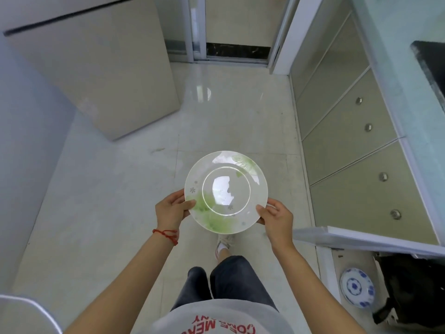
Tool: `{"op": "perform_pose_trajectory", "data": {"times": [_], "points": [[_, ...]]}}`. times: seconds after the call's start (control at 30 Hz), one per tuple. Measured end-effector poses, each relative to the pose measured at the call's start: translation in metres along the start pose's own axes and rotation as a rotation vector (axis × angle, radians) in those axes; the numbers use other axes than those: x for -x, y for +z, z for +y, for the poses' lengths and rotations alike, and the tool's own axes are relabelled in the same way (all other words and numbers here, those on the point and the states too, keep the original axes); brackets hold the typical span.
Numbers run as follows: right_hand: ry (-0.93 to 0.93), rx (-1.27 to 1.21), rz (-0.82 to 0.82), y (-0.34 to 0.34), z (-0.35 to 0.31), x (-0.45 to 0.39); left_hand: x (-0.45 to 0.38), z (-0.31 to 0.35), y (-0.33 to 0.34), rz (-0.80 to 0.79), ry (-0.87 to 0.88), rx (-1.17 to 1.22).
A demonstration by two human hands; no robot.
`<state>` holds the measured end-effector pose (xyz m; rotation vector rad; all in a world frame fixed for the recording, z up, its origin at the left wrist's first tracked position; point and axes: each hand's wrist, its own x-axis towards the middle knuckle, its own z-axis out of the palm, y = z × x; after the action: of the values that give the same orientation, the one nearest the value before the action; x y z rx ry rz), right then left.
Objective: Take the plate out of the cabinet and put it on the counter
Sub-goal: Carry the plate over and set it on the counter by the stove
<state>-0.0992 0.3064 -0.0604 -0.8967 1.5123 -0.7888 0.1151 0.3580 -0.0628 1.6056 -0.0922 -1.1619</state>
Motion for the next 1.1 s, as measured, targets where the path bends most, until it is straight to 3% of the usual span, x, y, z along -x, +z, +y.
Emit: {"op": "perform_pose_trajectory", "data": {"times": [0.43,1.1], "points": [[-0.015,0.018,-0.013,0.035,-0.095,-0.160,-0.123,0.097,0.107,0.018,0.032,-0.020],[-0.004,-0.143,0.162,0.129,-0.233,-0.367,-0.352,0.266,0.238,-0.210,0.013,-0.129]]}}
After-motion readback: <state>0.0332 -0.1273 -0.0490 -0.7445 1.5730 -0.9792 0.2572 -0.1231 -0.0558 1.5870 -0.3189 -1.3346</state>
